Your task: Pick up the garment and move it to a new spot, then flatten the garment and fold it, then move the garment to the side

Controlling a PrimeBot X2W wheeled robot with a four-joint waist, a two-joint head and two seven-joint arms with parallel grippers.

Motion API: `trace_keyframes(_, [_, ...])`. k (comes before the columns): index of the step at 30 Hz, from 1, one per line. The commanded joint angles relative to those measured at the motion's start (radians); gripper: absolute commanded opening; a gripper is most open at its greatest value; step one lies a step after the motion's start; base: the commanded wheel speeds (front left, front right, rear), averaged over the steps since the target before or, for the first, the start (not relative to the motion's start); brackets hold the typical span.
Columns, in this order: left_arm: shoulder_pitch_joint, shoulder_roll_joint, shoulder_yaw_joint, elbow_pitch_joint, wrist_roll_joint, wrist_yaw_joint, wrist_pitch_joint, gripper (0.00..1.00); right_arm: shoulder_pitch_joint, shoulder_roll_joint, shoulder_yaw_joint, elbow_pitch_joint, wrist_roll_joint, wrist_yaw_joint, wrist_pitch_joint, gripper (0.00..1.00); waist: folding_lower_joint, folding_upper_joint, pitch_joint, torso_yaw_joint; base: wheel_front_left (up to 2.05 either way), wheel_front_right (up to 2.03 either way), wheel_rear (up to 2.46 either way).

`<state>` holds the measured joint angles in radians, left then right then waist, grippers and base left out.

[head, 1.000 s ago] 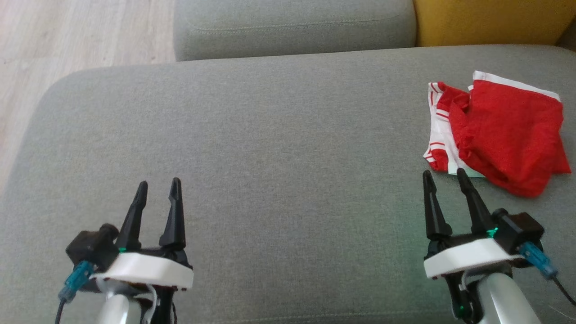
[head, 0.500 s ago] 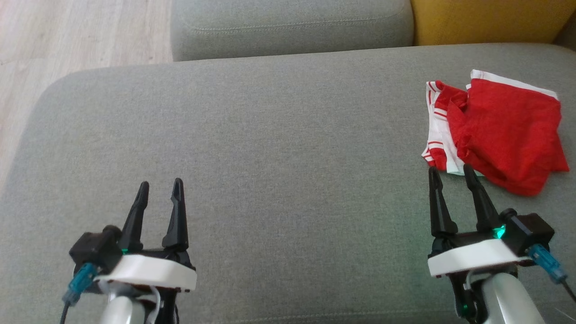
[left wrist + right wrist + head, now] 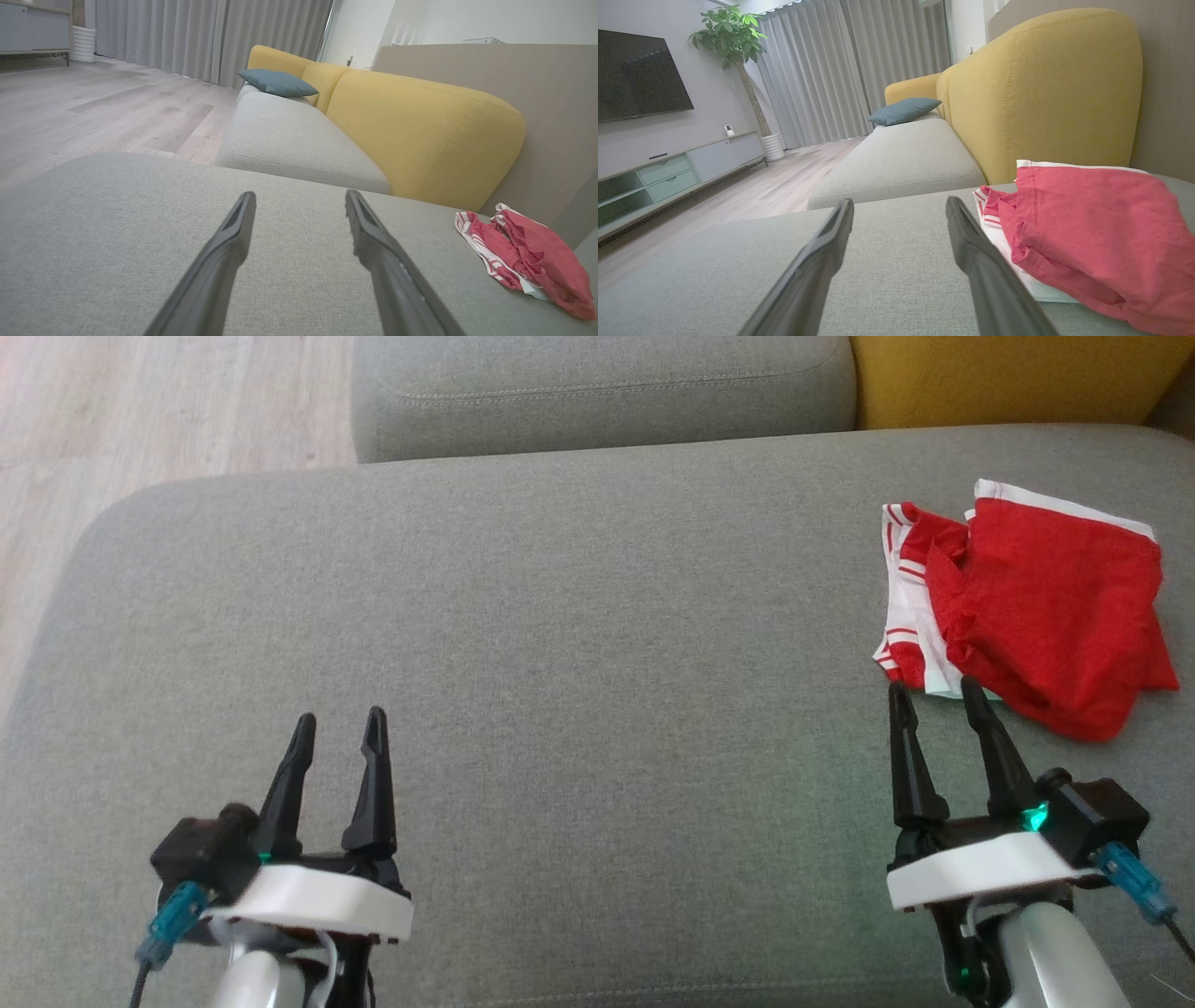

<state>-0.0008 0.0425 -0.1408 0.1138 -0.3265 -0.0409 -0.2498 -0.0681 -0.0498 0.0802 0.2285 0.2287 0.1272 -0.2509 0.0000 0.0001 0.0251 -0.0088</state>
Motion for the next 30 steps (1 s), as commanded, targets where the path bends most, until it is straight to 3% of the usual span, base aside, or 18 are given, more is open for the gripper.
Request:
trace_keyframes(1, [-0.025,0.008,0.035,-0.033,0.011,0.000,-0.012,1.00,-0.021,-0.001,0.023,-0.034,0.008,0.003,-0.011,1.00,0.0000,-0.0001,0.000,-0.001,0.00,0.00,0.00])
trace_keyframes(8, [-0.016,0.008,0.031,-0.030,-0.014,-0.031,-0.012,1.00,-0.023,0.000,0.028,-0.035,0.008,0.003,-0.011,1.00,0.0000,-0.0001,0.000,-0.008,0.00,0.00,0.00])
trace_keyframes(18, [-0.018,0.008,0.045,-0.052,-0.029,-0.034,-0.012,1.00,-0.024,0.000,0.036,-0.040,0.017,0.003,-0.011,1.00,0.0000,-0.0001,0.004,-0.017,0.00,0.00,0.00])
trace_keyframes(19, [0.019,0.000,0.004,-0.004,-0.029,-0.029,0.002,0.00,0.001,0.001,0.011,0.011,0.010,0.000,0.001,0.00,0.0000,-0.0001,0.004,-0.017,0.00,0.00,0.00])
trace_keyframes(30, [0.023,0.001,0.009,0.044,-0.122,-0.033,0.025,0.00,0.012,-0.004,0.005,0.046,0.114,0.000,0.021,0.00,0.0000,-0.0001,0.003,-0.015,0.00,0.00,0.00])
